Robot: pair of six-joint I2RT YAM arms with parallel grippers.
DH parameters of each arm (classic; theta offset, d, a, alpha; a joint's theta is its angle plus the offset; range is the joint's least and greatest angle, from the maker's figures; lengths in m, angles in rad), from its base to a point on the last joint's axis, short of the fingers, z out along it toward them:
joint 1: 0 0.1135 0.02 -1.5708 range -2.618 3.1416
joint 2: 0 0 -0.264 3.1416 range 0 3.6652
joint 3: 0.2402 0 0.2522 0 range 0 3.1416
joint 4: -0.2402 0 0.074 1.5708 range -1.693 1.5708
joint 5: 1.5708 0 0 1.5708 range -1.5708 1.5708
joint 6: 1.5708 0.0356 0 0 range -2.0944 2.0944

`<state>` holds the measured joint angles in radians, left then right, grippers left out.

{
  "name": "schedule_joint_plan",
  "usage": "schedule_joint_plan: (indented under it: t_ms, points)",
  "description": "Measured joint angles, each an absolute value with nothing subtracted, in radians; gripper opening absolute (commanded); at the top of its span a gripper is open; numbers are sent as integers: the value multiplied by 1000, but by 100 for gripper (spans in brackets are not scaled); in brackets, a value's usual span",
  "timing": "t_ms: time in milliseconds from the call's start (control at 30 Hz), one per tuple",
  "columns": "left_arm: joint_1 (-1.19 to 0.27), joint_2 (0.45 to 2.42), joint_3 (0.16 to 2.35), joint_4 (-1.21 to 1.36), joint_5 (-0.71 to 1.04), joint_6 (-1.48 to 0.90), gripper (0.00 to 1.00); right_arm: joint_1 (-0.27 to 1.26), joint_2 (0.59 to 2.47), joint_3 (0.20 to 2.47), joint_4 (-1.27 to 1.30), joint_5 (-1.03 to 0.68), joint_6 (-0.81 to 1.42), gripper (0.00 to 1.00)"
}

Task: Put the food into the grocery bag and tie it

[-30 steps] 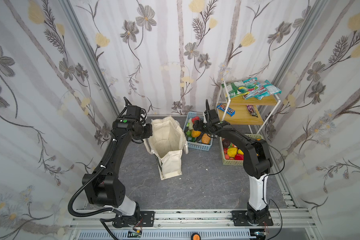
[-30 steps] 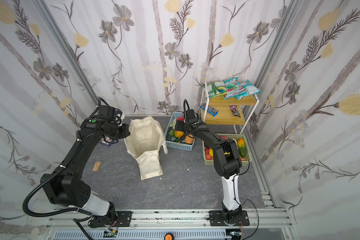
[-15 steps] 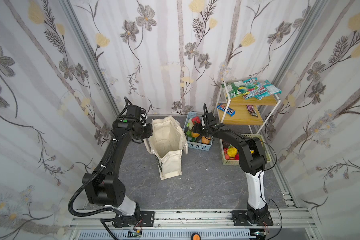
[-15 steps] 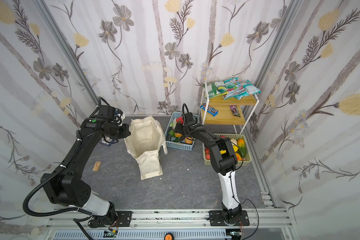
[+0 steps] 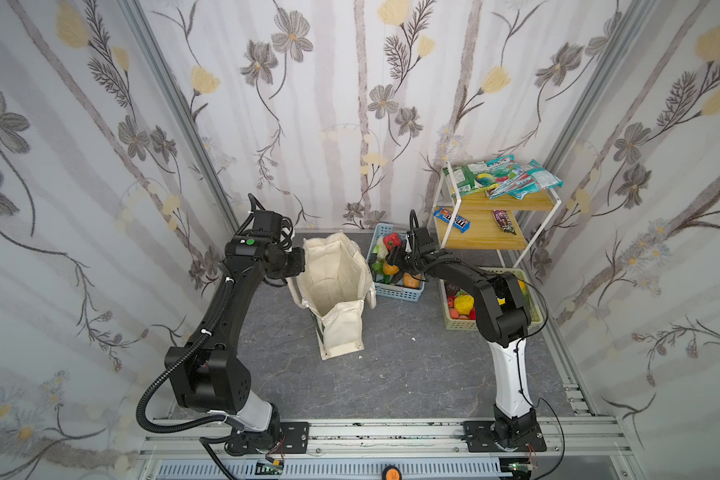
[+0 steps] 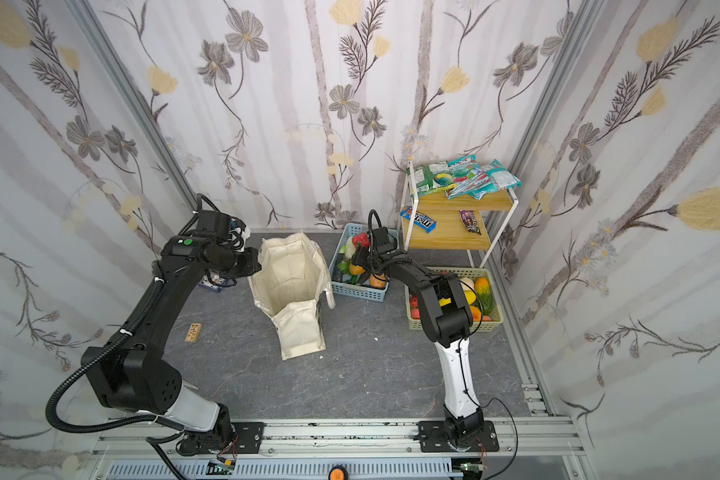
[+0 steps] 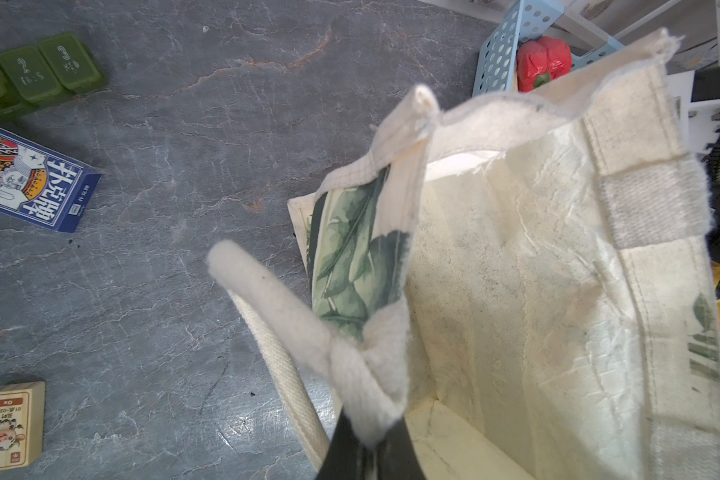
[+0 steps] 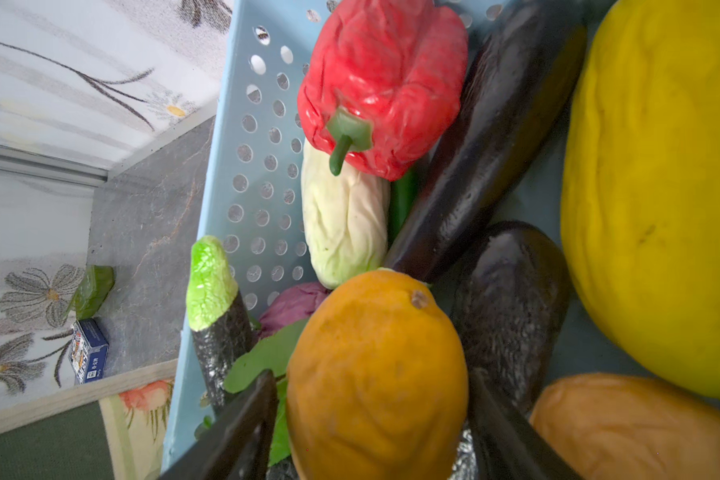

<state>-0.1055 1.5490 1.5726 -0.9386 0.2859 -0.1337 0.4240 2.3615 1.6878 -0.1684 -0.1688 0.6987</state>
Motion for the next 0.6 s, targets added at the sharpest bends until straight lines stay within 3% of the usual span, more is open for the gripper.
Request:
schedule_joint_plan:
  t_ms: [333, 600]
  points:
    - [-105, 1548, 1568, -930, 297, -134, 0, 426, 2369, 1711, -171, -173, 698, 61]
    - [-105, 1529, 1548, -924, 308, -134, 0, 427, 2369, 1709, -173, -173, 698, 58]
